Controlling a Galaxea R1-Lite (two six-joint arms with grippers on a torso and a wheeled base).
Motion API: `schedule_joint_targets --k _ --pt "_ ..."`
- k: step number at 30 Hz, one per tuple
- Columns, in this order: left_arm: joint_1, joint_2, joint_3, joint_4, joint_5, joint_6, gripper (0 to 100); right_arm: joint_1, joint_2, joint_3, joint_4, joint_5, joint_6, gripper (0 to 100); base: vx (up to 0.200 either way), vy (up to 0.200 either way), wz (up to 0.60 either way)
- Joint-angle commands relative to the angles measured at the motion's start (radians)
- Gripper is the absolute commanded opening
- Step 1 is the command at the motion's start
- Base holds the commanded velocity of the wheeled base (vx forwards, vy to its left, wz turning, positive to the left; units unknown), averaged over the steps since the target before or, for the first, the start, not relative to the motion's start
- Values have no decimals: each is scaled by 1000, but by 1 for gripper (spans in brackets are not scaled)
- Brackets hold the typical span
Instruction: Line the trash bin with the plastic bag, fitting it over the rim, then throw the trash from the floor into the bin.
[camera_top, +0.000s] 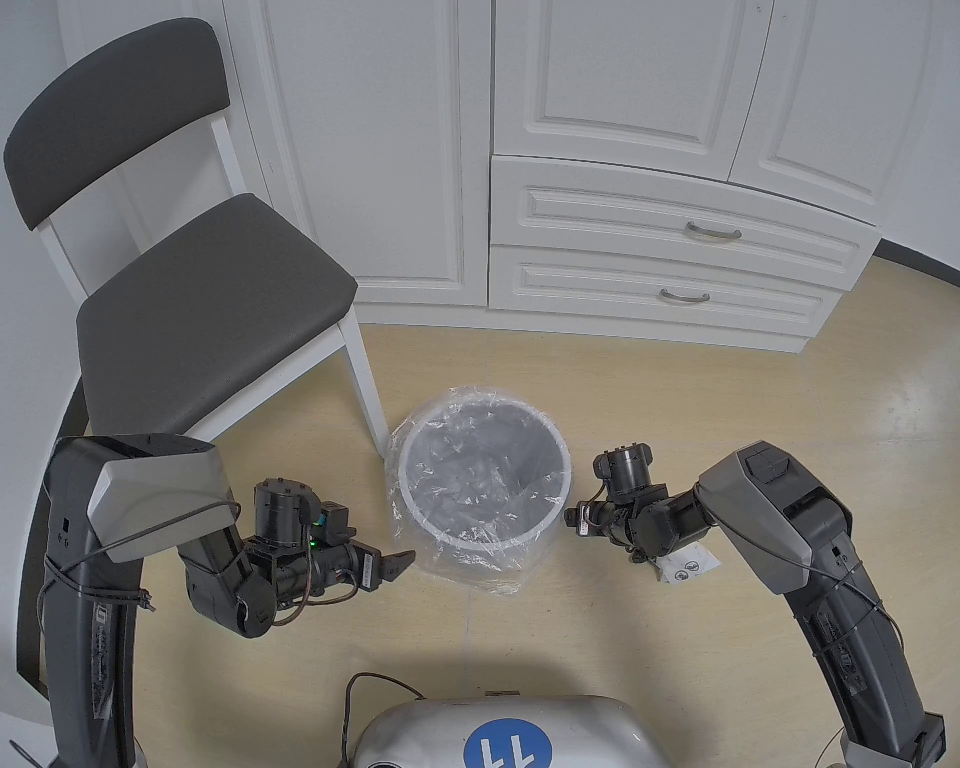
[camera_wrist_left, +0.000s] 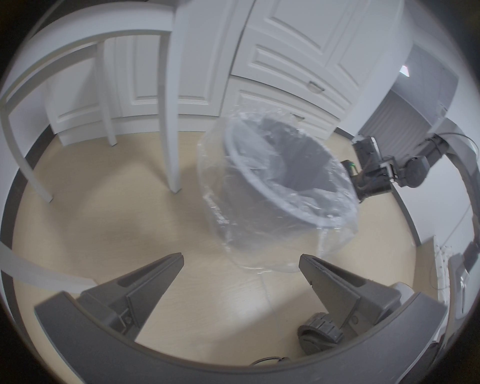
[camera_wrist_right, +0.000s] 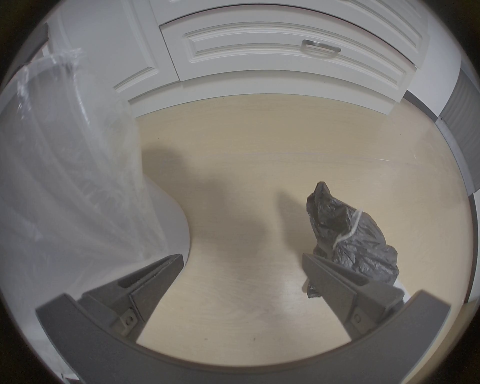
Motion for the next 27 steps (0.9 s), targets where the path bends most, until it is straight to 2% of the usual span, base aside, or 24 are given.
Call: schedule_joint_targets --k 1,10,21,27 --pt "-37 14 13 -14 -14 8 100 5 -37 41 -5 2 0 100 0 0 0" --pt "-75 112 -146 26 -20 49 100 3 -40 47 -5 5 -2 100 0 0 0" --pt "-71 161 -326 246 -13 51 100 -8 -47 49 -5 8 -12 100 0 0 0" --pt "-40 185 -482 393 -6 51 100 -8 -47 59 -2 8 -18 100 0 0 0"
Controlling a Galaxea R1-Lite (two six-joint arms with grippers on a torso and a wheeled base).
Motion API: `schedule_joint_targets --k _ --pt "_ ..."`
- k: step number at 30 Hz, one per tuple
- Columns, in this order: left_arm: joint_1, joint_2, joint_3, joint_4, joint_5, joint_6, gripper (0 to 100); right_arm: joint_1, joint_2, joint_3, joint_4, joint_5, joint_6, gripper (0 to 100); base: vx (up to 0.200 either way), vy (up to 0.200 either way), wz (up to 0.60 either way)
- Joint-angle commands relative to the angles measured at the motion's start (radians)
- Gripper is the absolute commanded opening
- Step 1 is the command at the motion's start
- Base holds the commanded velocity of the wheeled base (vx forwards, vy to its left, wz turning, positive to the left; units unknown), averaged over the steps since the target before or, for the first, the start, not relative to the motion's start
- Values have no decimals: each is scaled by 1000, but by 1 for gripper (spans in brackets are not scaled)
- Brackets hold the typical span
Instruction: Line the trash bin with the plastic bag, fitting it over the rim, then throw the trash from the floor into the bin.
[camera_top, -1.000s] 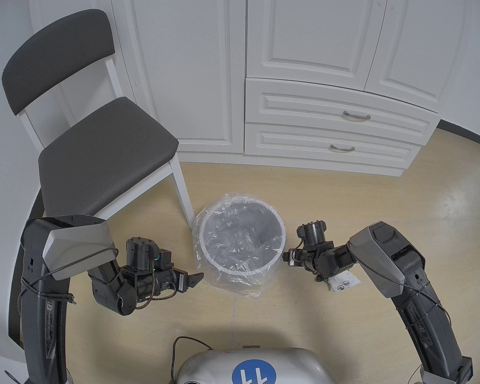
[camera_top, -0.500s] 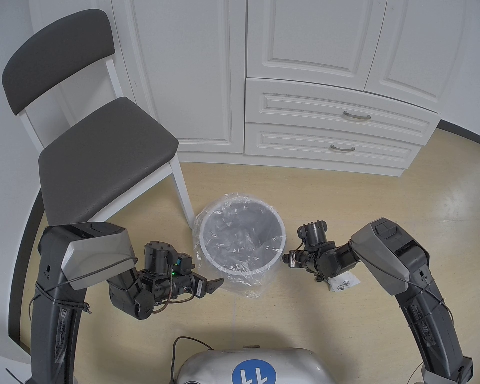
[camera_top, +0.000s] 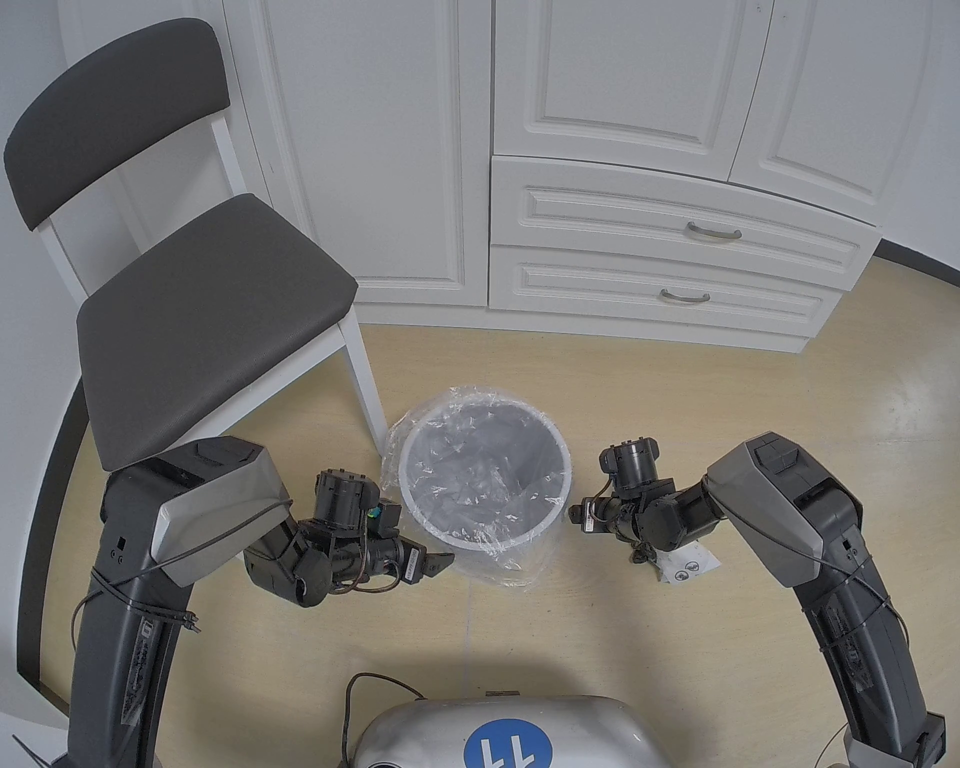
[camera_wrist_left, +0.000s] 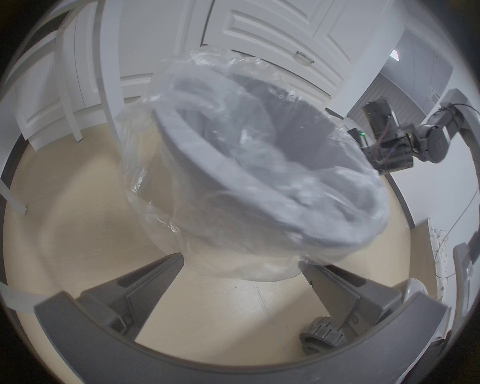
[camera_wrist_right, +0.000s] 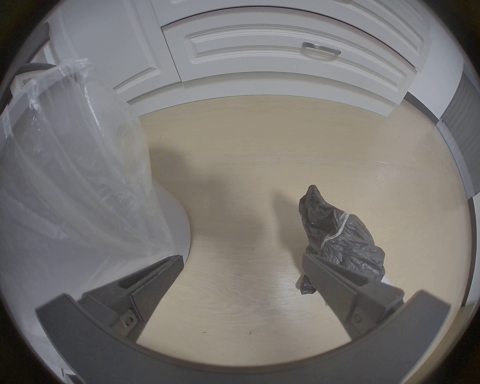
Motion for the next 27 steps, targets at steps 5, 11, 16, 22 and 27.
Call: schedule_joint_targets --k 5,11,16,22,27 --pt "51 50 -220 212 4 0 100 -1 -5 15 6 2 -5 100 0 0 0" --pt "78 78 -318 321 4 1 100 -1 -8 17 12 2 -5 100 0 0 0" --pt "103 83 -329 333 4 0 100 -1 -12 28 11 2 -13 100 0 0 0" --pt "118 40 -252 346 -6 6 100 -1 -79 92 6 9 -19 100 0 0 0" --pt "106 -84 -63 273 -22 11 100 -13 -156 130 3 37 -17 100 0 0 0"
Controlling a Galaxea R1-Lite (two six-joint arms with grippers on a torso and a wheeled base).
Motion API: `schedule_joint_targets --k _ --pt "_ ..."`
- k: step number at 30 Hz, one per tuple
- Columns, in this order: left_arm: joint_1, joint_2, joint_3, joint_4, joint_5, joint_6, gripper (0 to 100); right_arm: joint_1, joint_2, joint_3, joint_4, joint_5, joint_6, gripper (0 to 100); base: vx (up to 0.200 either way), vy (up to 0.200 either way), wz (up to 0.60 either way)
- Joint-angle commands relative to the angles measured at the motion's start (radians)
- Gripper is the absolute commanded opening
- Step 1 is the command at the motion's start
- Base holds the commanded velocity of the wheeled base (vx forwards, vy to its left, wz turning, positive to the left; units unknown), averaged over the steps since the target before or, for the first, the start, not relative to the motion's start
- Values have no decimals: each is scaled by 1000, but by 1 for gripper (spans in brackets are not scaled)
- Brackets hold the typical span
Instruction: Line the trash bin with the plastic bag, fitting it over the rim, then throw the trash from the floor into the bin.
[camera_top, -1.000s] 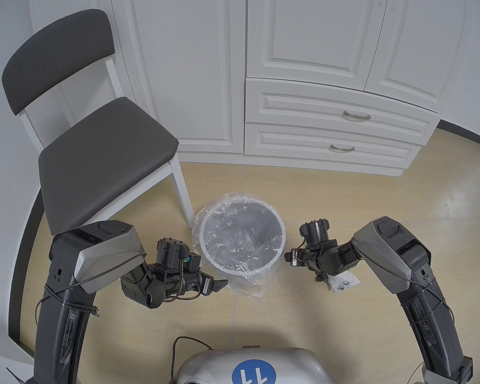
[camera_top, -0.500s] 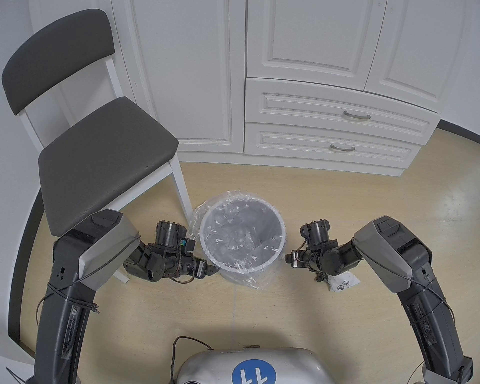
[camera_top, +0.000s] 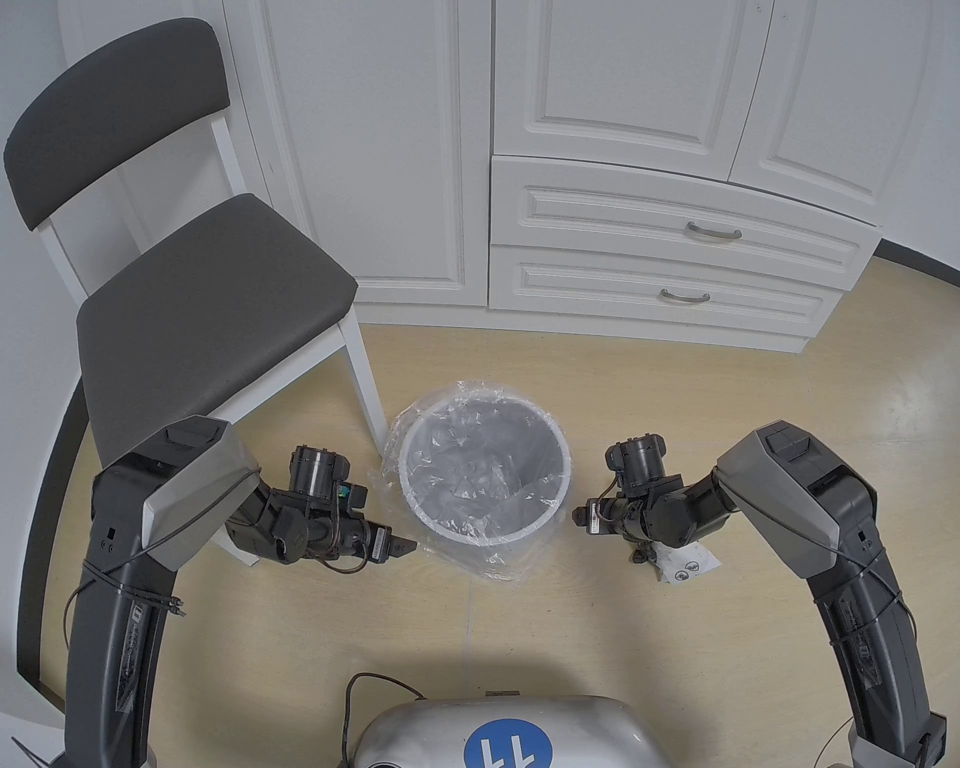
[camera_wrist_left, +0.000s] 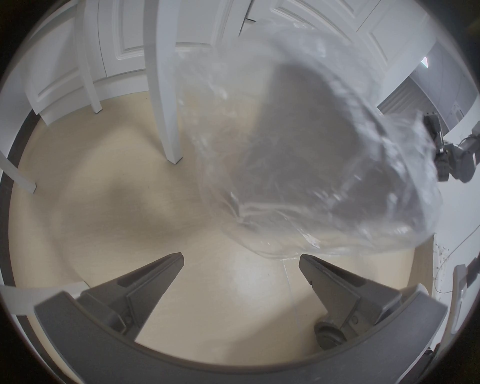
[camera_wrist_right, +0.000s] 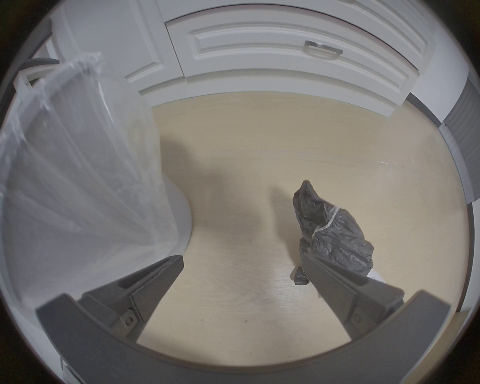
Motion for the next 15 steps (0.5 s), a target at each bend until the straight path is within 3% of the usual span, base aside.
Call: schedule_joint_targets --k 1,7,15 --pt "-12 -143 193 -84 -18 5 100 -13 -91 33 -8 17 1 100 0 0 0" --pt "-15 -214 308 -153 -18 19 100 -13 -13 -62 -23 4 24 100 0 0 0" --pt "-5 -267 432 -216 -14 25 100 13 160 -336 -42 -55 149 100 0 0 0"
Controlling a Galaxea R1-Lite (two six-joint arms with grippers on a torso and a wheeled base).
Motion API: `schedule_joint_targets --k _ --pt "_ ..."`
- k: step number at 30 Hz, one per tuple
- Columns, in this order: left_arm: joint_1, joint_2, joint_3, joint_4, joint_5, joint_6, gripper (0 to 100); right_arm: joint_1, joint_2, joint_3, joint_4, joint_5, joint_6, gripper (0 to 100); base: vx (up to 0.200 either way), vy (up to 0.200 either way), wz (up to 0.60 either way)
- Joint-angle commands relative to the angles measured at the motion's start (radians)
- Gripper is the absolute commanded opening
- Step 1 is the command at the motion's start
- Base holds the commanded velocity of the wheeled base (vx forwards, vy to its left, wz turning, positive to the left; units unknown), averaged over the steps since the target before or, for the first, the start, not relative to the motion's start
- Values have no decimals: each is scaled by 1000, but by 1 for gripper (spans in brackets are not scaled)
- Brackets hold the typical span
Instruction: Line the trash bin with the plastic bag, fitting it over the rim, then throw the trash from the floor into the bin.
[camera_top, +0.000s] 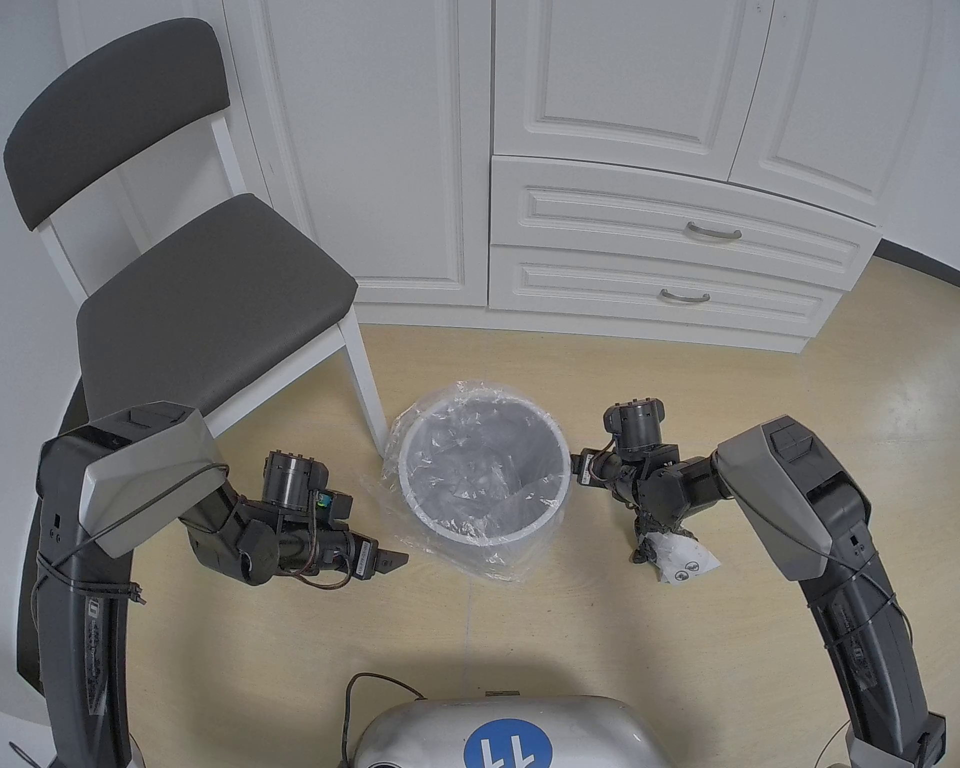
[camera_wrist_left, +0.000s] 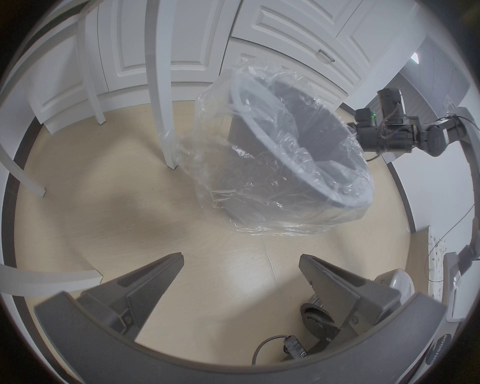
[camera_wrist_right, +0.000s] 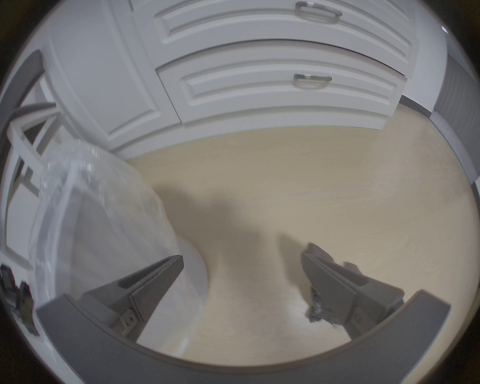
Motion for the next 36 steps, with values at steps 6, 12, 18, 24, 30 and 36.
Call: schedule_joint_targets --k 6,12,18,24,30,36 --pt "24 -92 113 -63 2 5 100 31 128 -135 9 -18 83 100 0 0 0" --pt "56 -93 103 -67 3 3 100 22 51 -3 7 0 28 100 0 0 0" --pt "73 -78 111 -124 5 -5 100 23 -68 199 -4 106 -18 100 0 0 0" --pt "79 -56 88 -164 11 -31 100 13 -94 231 -13 114 -54 100 0 0 0" --pt "57 13 -6 -239 115 -169 100 -33 -94 165 -24 22 -109 100 0 0 0" --pt "24 85 -173 -224 230 -299 100 -27 -39 57 -67 -32 -73 100 0 0 0"
